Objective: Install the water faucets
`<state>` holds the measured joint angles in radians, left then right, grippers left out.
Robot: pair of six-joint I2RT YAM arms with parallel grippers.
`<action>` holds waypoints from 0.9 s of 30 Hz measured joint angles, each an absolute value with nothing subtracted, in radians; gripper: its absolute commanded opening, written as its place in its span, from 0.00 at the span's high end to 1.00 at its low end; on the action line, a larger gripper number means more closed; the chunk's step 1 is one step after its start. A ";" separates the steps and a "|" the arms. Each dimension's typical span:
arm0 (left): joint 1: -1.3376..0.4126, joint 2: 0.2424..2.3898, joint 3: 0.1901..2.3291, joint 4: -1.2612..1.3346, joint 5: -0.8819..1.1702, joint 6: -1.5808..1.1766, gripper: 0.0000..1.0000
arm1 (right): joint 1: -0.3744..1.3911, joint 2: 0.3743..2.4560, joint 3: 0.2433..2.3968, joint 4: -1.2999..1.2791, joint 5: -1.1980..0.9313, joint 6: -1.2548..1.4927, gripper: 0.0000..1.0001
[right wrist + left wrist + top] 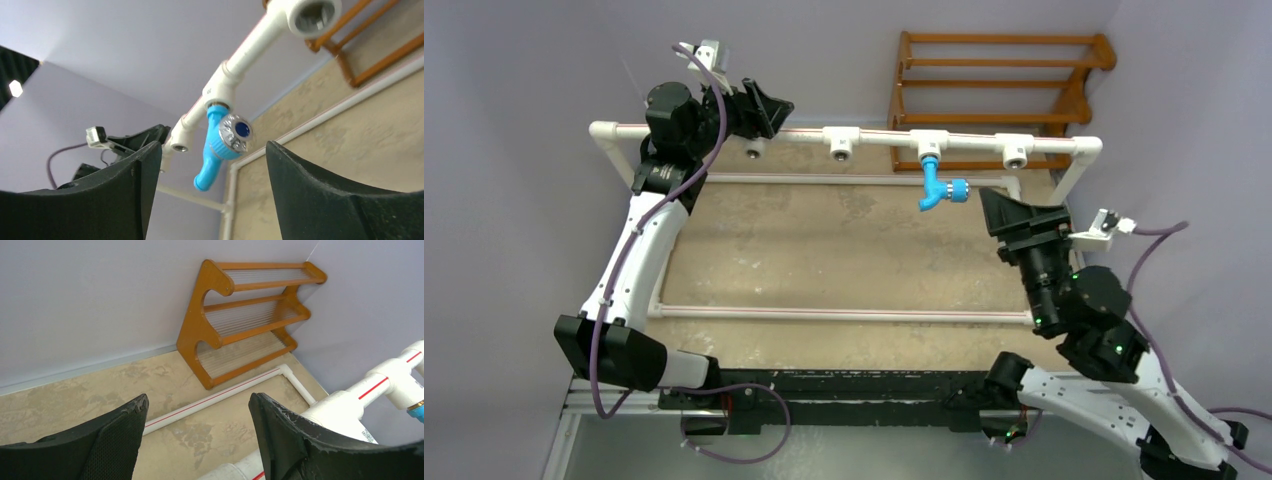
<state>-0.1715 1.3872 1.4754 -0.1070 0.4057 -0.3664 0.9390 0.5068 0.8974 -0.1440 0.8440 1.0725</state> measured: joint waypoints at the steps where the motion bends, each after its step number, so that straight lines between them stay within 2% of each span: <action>1: -0.171 1.387 1.475 -0.106 0.406 -0.367 0.27 | 0.937 0.508 0.931 -0.154 0.846 1.013 0.20; 3: -0.171 1.388 1.475 -0.105 0.406 -0.367 0.27 | 0.935 0.523 1.008 -0.179 0.841 0.878 0.14; 6: -0.171 1.388 1.475 -0.105 0.406 -0.367 0.27 | 0.935 0.568 1.120 -0.210 0.813 0.670 0.13; 16: -0.171 1.389 1.475 -0.104 0.407 -0.367 0.27 | 0.935 0.770 1.378 -0.375 0.593 0.034 0.18; 21: -0.171 1.390 1.475 -0.102 0.408 -0.367 0.27 | 0.935 0.891 1.447 -0.545 0.475 -0.234 0.16; 27: -0.171 1.390 1.475 -0.102 0.408 -0.367 0.27 | 0.936 1.015 1.448 -0.748 0.434 -0.533 0.14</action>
<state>-0.1711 1.3895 1.4754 -0.1024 0.4084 -0.3668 0.9356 1.0153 1.4475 -0.7475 0.4343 -0.5331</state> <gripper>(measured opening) 0.735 0.853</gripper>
